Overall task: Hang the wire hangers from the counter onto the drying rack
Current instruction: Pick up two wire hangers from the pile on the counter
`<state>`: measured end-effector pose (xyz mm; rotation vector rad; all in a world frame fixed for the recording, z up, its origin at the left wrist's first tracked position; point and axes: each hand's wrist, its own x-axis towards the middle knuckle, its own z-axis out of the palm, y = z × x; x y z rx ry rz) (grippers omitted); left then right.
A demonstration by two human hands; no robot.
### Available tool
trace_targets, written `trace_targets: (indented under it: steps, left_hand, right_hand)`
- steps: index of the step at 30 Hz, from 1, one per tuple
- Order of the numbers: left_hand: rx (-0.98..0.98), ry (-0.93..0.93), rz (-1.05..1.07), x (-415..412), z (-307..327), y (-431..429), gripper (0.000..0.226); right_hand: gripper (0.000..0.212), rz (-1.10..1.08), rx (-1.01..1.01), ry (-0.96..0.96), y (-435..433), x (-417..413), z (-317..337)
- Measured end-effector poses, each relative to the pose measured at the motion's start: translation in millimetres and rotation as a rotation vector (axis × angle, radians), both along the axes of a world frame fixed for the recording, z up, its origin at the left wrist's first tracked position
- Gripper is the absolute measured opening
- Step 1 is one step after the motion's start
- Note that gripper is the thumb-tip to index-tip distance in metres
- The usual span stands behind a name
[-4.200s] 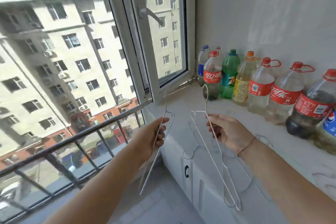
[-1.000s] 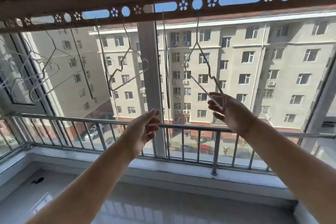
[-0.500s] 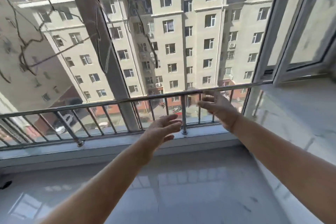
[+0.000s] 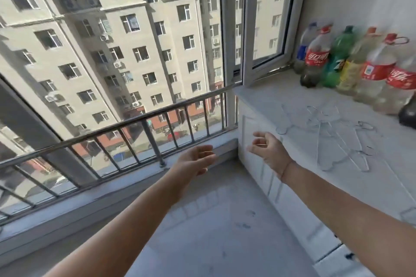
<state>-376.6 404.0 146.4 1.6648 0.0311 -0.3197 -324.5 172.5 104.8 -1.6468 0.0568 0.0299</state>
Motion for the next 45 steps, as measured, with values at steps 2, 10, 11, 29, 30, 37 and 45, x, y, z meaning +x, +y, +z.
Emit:
trace_targets:
  steps: [2,10,11,29,30,37,45]
  left_hand:
    - [0.001,0.002,-0.033,18.4,-5.2,-36.1,0.037]
    - [-0.046,0.071,-0.12,79.1,-43.9,-182.8,0.042]
    - [-0.045,0.086,-0.129,84.6,-51.2,-198.7,0.044]
    - [0.187,0.219,-0.246,176.5,-155.7,-408.8,0.015]
    - [0.222,0.21,-0.279,184.7,-160.5,-419.3,0.016]
    - [0.306,0.288,-0.444,226.1,-188.5,-468.5,0.016]
    - [0.229,0.448,-0.586,237.6,-193.0,-478.7,0.022]
  right_hand:
    - [0.041,-0.058,-0.016,0.011,-42.4,6.2,-7.8]
    - [0.031,-0.292,-0.091,0.131,-210.7,24.1,-43.8]
    - [0.03,-0.324,-0.101,0.149,-229.5,24.8,-49.4]
    - [0.014,-0.745,0.117,0.476,-361.4,39.2,-137.5]
    - [0.015,-0.754,0.152,0.484,-360.9,44.1,-137.6]
    - [0.008,-0.755,0.371,0.502,-345.8,75.4,-144.9]
    - [0.013,-0.802,0.518,0.515,-332.7,96.6,-155.9]
